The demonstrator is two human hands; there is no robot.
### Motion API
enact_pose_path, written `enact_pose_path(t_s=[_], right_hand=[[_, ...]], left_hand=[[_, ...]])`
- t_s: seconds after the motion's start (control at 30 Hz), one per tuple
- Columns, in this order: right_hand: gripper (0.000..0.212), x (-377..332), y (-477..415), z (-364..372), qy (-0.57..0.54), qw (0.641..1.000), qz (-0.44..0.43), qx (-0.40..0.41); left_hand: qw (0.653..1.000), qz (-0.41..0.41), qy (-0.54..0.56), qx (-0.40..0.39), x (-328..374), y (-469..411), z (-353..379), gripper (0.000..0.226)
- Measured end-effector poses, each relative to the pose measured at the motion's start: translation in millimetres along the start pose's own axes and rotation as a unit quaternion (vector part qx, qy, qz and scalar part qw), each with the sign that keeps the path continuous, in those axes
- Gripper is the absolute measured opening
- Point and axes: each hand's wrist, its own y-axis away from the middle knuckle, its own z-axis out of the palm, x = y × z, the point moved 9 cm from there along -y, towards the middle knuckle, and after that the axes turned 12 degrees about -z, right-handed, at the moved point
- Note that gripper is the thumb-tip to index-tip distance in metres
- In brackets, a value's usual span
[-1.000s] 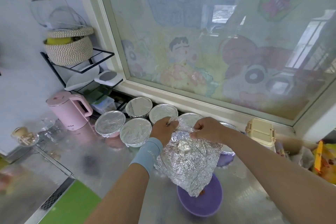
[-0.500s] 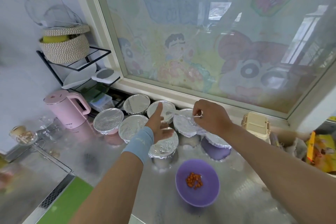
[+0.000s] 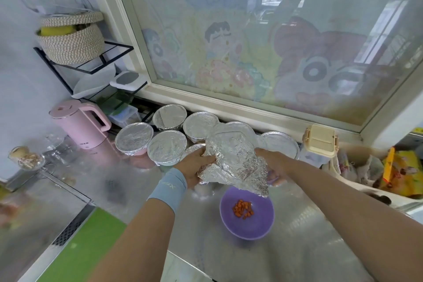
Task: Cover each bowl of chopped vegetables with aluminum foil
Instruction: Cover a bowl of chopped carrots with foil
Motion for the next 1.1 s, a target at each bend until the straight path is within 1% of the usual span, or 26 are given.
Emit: enact_pose_path(t_s=[0.03,0.07,0.1,0.17,0.23,0.27,0.3,0.37,0.43,0.5,0.6,0.67,0.73,0.77,0.8,0.83,0.87,0.9,0.93,0.97,1.0,1.03,1.1], right_hand=[[0.054,8,5,13,-0.064,0.997,0.016,-0.042],[0.046,12,6,20,-0.114,0.992,0.015,-0.052],[0.041,17,3,20,-0.135,0.990,0.006,-0.035],[0.032,22,-3,10,-0.136,0.990,-0.025,0.040],[0.022,25,0,-1,-0.096,0.990,-0.039,0.097],[0.020,29,1,-7,-0.067,0.990,-0.044,0.115],[0.019,35,2,-11,-0.046,0.990,-0.042,0.124],[0.016,45,4,-13,-0.020,0.992,-0.040,0.120],[0.021,60,1,-12,0.037,0.993,-0.037,0.107],[0.023,70,5,-7,0.097,0.990,-0.035,0.096],[0.026,86,5,3,0.125,0.987,-0.032,0.094],[0.027,91,9,10,0.146,0.984,-0.036,0.095],[0.028,93,13,14,0.140,0.982,-0.057,0.116],[0.029,93,16,16,0.121,0.982,-0.070,0.129],[0.030,94,17,19,0.106,0.981,-0.084,0.139],[0.030,92,19,21,0.098,0.979,-0.104,0.144],[0.032,92,19,25,0.098,0.977,-0.119,0.146],[0.035,92,18,28,0.103,0.975,-0.132,0.144],[0.037,92,19,31,0.115,0.973,-0.139,0.145],[0.040,91,19,33,0.134,0.969,-0.148,0.148],[0.041,91,20,35,0.156,0.963,-0.154,0.156],[0.041,91,21,36,0.177,0.957,-0.158,0.166],[0.041,93,22,36,0.221,0.944,-0.158,0.186]], left_hand=[[1.000,-0.005,0.011,-0.003,-6,-3,-2,0.036],[1.000,-0.011,0.013,0.005,-13,-7,-6,0.035],[1.000,-0.015,0.007,0.019,-20,-10,-10,0.035],[0.995,-0.018,-0.043,0.087,-31,-16,-23,0.035],[0.977,-0.026,-0.139,0.162,-40,-20,-35,0.037],[0.966,-0.036,-0.181,0.179,-45,-19,-36,0.032],[0.960,-0.046,-0.211,0.179,-50,-18,-34,0.028],[0.956,-0.061,-0.245,0.149,-63,-21,-24,0.031],[0.957,-0.071,-0.256,0.117,-76,-22,-15,0.040],[0.954,-0.071,-0.272,0.104,-88,-21,-10,0.047],[0.941,-0.076,-0.313,0.100,-104,-23,-11,0.063],[0.931,-0.080,-0.337,0.111,-112,-23,-12,0.075],[0.908,-0.063,-0.382,0.157,-110,-21,-15,0.085],[0.891,-0.032,-0.406,0.199,-102,-18,-16,0.084],[0.869,0.017,-0.428,0.249,-91,-13,-17,0.079],[0.845,0.082,-0.441,0.290,-79,-7,-14,0.069],[0.825,0.147,-0.448,0.312,-69,0,-7,0.057],[0.806,0.200,-0.463,0.311,-64,3,4,0.045],[0.784,0.229,-0.497,0.293,-64,4,18,0.036],[0.761,0.239,-0.543,0.264,-69,0,33,0.032],[0.741,0.226,-0.588,0.232,-81,-7,45,0.035],[0.723,0.200,-0.629,0.203,-96,-16,52,0.043],[0.684,0.143,-0.695,0.169,-124,-32,54,0.064]])
